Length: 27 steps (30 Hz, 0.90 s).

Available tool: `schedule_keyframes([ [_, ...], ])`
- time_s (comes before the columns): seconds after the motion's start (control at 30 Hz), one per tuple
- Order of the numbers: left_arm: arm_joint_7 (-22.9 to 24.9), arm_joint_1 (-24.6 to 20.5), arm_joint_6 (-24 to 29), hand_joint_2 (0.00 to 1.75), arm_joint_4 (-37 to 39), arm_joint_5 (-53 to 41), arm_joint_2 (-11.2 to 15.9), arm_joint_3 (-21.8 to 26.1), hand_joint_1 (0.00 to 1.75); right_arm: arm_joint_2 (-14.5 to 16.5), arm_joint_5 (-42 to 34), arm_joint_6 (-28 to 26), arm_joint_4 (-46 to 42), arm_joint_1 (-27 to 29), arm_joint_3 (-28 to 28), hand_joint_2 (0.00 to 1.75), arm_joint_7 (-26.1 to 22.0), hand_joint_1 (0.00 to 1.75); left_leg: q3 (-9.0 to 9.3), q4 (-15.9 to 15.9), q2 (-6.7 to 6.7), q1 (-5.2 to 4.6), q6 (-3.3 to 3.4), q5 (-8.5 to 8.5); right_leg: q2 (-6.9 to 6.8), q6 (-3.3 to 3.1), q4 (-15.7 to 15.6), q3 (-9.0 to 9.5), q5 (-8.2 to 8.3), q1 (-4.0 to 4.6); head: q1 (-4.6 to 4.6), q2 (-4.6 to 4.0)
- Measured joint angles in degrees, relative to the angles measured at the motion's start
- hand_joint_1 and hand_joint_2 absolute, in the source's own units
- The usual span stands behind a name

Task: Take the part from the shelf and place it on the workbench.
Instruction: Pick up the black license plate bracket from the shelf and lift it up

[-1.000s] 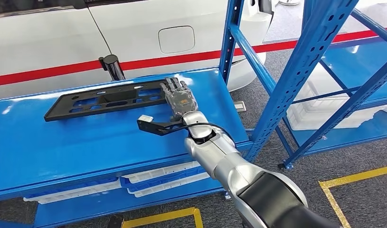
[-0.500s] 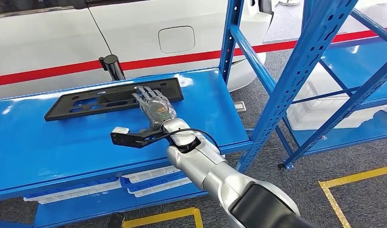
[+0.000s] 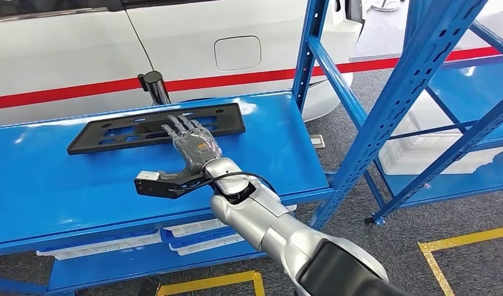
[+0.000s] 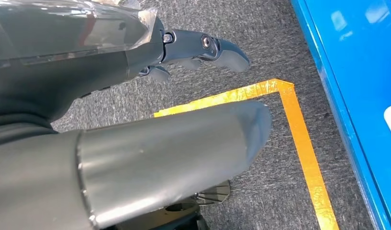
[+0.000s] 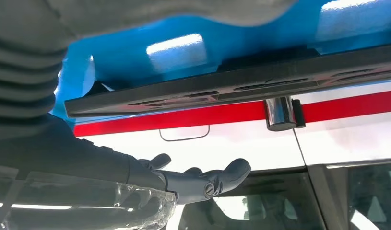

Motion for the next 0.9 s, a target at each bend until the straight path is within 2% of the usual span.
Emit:
schedule_keyframes([
  [0.03, 0.0, 0.0, 0.1, 0.00, 0.0, 0.0, 0.0, 0.0, 0.00, 0.0, 0.0, 0.0, 0.0, 0.0, 0.2, 0.00, 0.0, 0.00, 0.00, 0.5, -0.46, 0.31, -0.56, -0.45, 0.19, 0.82, -4.0, 1.97, 1.49, -0.36, 0.02, 0.00],
  [0.07, 0.0, 0.0, 0.2, 0.00, 0.0, 0.0, 0.0, 0.0, 0.00, -0.1, -0.1, 0.0, -0.1, 0.0, 0.3, 0.00, 0.0, 0.00, -0.23, 1.2, -0.90, 0.57, -1.19, -0.97, 0.75, 1.35, -7.2, 3.87, 2.35, -0.56, 0.05, 0.00],
  [0.1, 0.1, 0.0, 0.3, 0.00, 0.0, 0.0, 0.1, 0.0, 0.00, -0.1, -0.2, 0.1, -0.2, 0.0, 0.5, 0.00, 0.0, 0.00, -0.55, 2.0, -1.28, 0.71, -1.82, -1.52, 1.27, 1.41, -9.7, 5.23, 2.77, -0.71, 0.08, 0.00],
  [0.13, 0.1, 0.0, 0.5, 0.00, 0.0, 0.0, 0.1, 0.0, 0.00, -0.1, -0.4, 0.2, -0.3, 0.0, 0.8, 0.00, 0.0, 0.00, -0.94, 2.5, -1.57, 0.77, -2.31, -1.92, 1.70, 1.09, -10.8, 5.87, 2.59, -0.72, 0.08, 0.00],
  [0.17, 0.2, 0.0, 0.7, 0.00, 0.0, 0.0, 0.1, 0.0, 0.00, -0.1, -0.6, 0.4, -0.4, 0.0, 1.0, 0.00, 0.1, 0.00, -1.33, 2.8, -1.81, 0.79, -2.62, -2.11, 1.91, 0.49, -10.5, 5.89, 2.12, -0.55, 0.04, 0.00],
  [0.23, 0.2, 0.2, 1.0, 0.00, 0.0, 0.3, 0.2, 0.1, 0.00, 0.2, -1.2, 0.8, -0.9, 0.1, 1.8, 0.00, 0.1, 0.00, -1.54, 2.9, -1.86, 1.02, -2.99, -2.29, 1.52, -0.52, -10.3, 5.75, 1.89, -0.40, -0.09, 0.00],
  [0.3, 0.2, 0.3, 1.1, 0.00, 0.0, 0.5, 0.3, 0.3, 0.00, 0.5, -2.1, 1.1, -1.5, 0.0, 2.7, 0.00, 0.1, 0.00, -2.49, 5.1, -0.36, 1.16, -3.26, -3.31, 1.03, -1.36, -10.3, 6.02, 1.64, -0.36, -0.16, 0.00],
  [0.33, 0.1, 0.3, 1.3, 0.00, 0.0, 0.6, 0.3, 0.4, 0.00, 0.6, -2.5, 1.3, -1.8, -0.1, 3.3, 0.00, 0.2, 0.00, -3.94, 7.9, 0.56, 1.15, -3.37, -4.48, 0.67, -1.78, -10.3, 6.24, 1.47, -0.29, -0.18, 0.00],
  [0.4, 0.0, 0.3, 1.6, 0.00, 0.0, 0.9, 0.4, 0.6, 0.00, 0.6, -3.3, 1.6, -2.2, -0.2, 4.4, 0.00, 0.3, 0.00, -8.52, 15.7, 1.48, 1.08, -3.49, -7.30, -0.14, -2.40, -10.3, 6.56, 1.10, 0.12, -0.21, 0.00],
  [0.43, 0.0, 0.5, 1.6, 0.00, 0.0, 1.0, 0.4, 0.7, 0.00, 0.6, -3.6, 1.7, -2.2, -0.2, 4.9, 0.00, 0.4, 0.00, -10.63, 18.7, 1.54, 1.08, -3.45, -7.93, -0.50, -2.61, -10.3, 6.66, 0.96, 0.33, -0.22, 0.00],
  [0.47, 0.0, 0.6, 1.7, 0.00, 0.0, 1.1, 0.4, 0.8, 0.00, 0.6, -3.9, 1.9, -2.3, -0.2, 5.4, 0.00, 0.5, 0.00, -11.94, 20.0, 1.57, 1.07, -3.30, -7.51, -0.82, -2.77, -10.3, 6.76, 0.84, 0.54, -0.22, 0.00],
  [0.5, 0.0, 0.7, 1.7, 0.00, 0.0, 1.1, 0.5, 0.8, 0.00, 0.7, -4.3, 2.0, -2.4, -0.2, 5.9, 0.00, 0.6, 0.00, -12.02, 18.8, 1.64, 1.02, -2.99, -5.84, -1.11, -2.90, -10.3, 6.92, 0.74, 0.71, -0.22, 0.00],
  [0.53, 0.0, 0.7, 1.8, 0.00, 0.0, 1.1, 0.5, 0.8, 0.00, 0.7, -4.6, 2.0, -2.6, -0.3, 6.3, 0.00, 0.7, 0.00, -11.07, 15.8, 1.95, 0.89, -2.53, -3.42, -1.40, -3.00, -10.3, 7.12, 0.63, 0.86, -0.22, 0.00],
  [0.57, 0.0, 0.7, 1.8, 0.00, 0.0, 1.1, 0.5, 0.9, 0.00, 0.8, -5.0, 2.0, -2.8, -0.4, 6.8, 0.00, 0.8, 0.00, -9.52, 11.9, 2.74, 0.60, -1.98, -1.13, -1.67, -3.05, -10.4, 7.33, 0.52, 0.96, -0.22, 0.00],
  [0.6, 0.0, 0.6, 1.8, 0.00, 0.0, 1.1, 0.6, 0.9, 0.00, 0.8, -5.3, 2.0, -3.0, -0.6, 7.1, 0.00, 0.8, 0.00, -8.03, 8.4, 3.66, 0.16, -1.52, 0.45, -1.93, -2.99, -10.4, 7.49, 0.40, 1.20, -0.21, 0.00],
  [0.63, 0.0, 0.5, 1.9, 0.00, 0.0, 1.1, 0.6, 0.9, 0.00, 0.8, -5.5, 2.0, -3.1, -0.7, 7.5, 0.00, 0.9, 0.00, -7.09, 6.1, 4.39, -0.25, -1.19, 1.16, -2.22, -2.84, -10.4, 7.57, 0.31, 1.34, -0.21, 0.00],
  [0.67, 0.0, 0.4, 1.9, 0.00, 0.0, 1.1, 0.7, 0.9, 0.00, 0.8, -5.6, 2.0, -3.2, -0.9, 7.7, 0.00, 0.9, 0.00, -6.72, 5.2, 4.76, -0.61, -1.03, 1.18, -2.57, -2.61, -10.5, 7.64, 0.23, 1.45, -0.20, 0.00],
  [0.73, 0.0, 0.4, 1.8, 0.00, 0.0, 1.1, 0.7, 1.0, 0.00, 0.9, -5.7, 2.0, -3.3, -1.0, 8.2, 0.00, 1.0, 0.00, -6.65, 4.7, 3.98, -0.81, -0.84, 1.22, -3.36, -2.05, -10.8, 7.86, 0.12, 1.51, -0.20, 0.00],
  [0.8, 0.0, 0.5, 1.8, 0.00, 0.0, 1.1, 0.6, 1.1, 0.00, 0.9, -5.8, 2.1, -3.5, -1.2, 8.4, 0.00, 1.0, 0.00, -6.27, 4.1, 3.05, -0.63, -0.42, 1.68, -3.00, -1.73, -9.5, 7.42, -0.78, 1.49, -0.16, 0.00],
  [0.83, 0.0, 0.4, 1.8, 0.00, 0.0, 1.1, 0.5, 1.2, 0.00, 0.8, -5.8, 2.1, -3.6, -1.2, 8.5, 0.00, 1.0, 0.00, -6.05, 3.8, 2.60, -0.51, -0.16, 1.92, -2.39, -1.79, -7.3, 6.47, -1.88, 1.49, -0.14, 0.00],
  [0.9, 0.0, 0.4, 1.8, 0.00, 0.0, 1.1, 0.5, 1.4, 0.00, 0.5, -5.8, 2.1, -3.6, -1.2, 8.7, 0.00, 1.0, 0.00, -6.00, 3.7, 1.59, -0.51, 0.10, 2.06, -1.27, -2.23, 0.1, 2.91, -4.83, 1.46, -0.10, 0.00],
])
